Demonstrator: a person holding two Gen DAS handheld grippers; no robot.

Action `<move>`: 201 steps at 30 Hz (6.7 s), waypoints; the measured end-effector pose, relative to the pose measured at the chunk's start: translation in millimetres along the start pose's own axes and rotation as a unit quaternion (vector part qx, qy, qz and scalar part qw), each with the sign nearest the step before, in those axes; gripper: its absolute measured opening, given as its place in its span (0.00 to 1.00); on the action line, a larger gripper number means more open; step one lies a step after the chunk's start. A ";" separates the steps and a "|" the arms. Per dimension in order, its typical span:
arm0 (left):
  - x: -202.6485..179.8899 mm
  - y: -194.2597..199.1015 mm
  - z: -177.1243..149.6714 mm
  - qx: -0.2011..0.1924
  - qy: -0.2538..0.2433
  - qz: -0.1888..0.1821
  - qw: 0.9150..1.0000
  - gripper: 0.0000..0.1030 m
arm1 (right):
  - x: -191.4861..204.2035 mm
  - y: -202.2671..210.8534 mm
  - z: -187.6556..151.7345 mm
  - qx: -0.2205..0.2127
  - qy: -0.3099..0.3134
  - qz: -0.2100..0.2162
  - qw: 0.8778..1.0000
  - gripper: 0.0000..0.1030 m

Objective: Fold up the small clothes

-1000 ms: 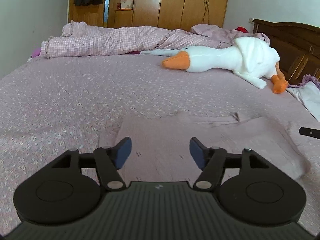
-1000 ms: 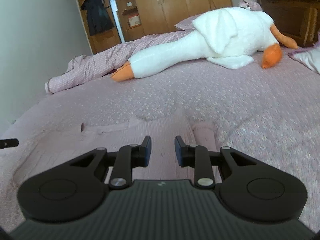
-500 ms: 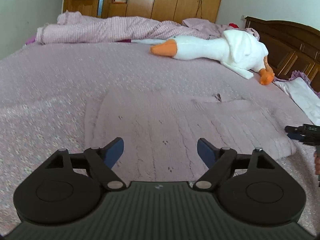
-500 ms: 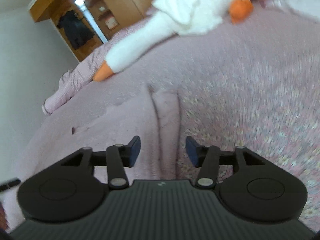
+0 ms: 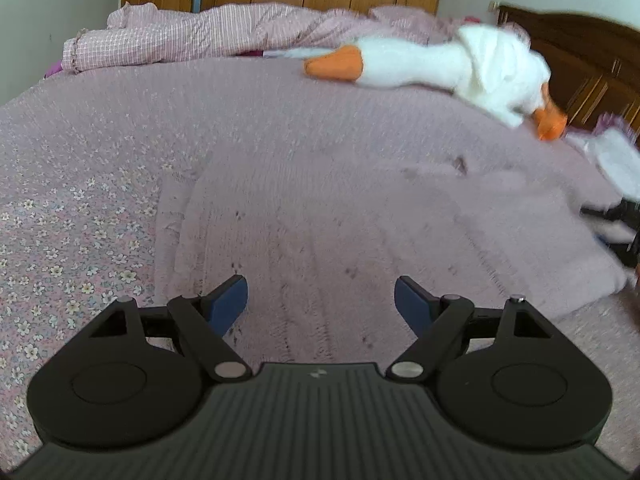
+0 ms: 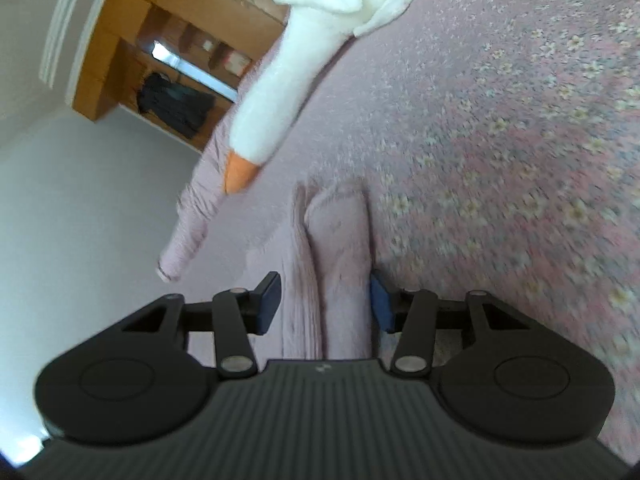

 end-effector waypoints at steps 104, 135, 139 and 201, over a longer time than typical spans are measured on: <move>200.7 50.8 49.8 -0.077 0.241 0.032 0.967 0.84 | 298.1 -299.7 -237.4 0.144 0.215 -0.106 0.960 0.13; 95.0 32.5 -7.0 0.014 0.125 -0.024 0.992 0.94 | 193.4 -74.8 -239.2 0.034 0.374 -0.142 0.916 0.56; 82.5 25.9 -16.9 0.027 0.104 -0.012 0.994 0.94 | 193.0 -95.1 -234.6 0.025 0.356 -0.151 0.922 0.56; 36.1 24.0 -13.2 -0.020 0.000 0.044 0.999 0.42 | 210.4 -110.4 -253.5 0.079 0.377 -0.100 0.918 0.01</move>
Point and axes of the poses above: each gripper's, at about its wrist camera, not at the fingertips, and y roughly against the way its jaws point, x to its left, z to its top, the point moved 6 cm from there along -y, roughly the way its jaws point, and after that the axes turned 12 degrees about z, right-handed, at the moved point
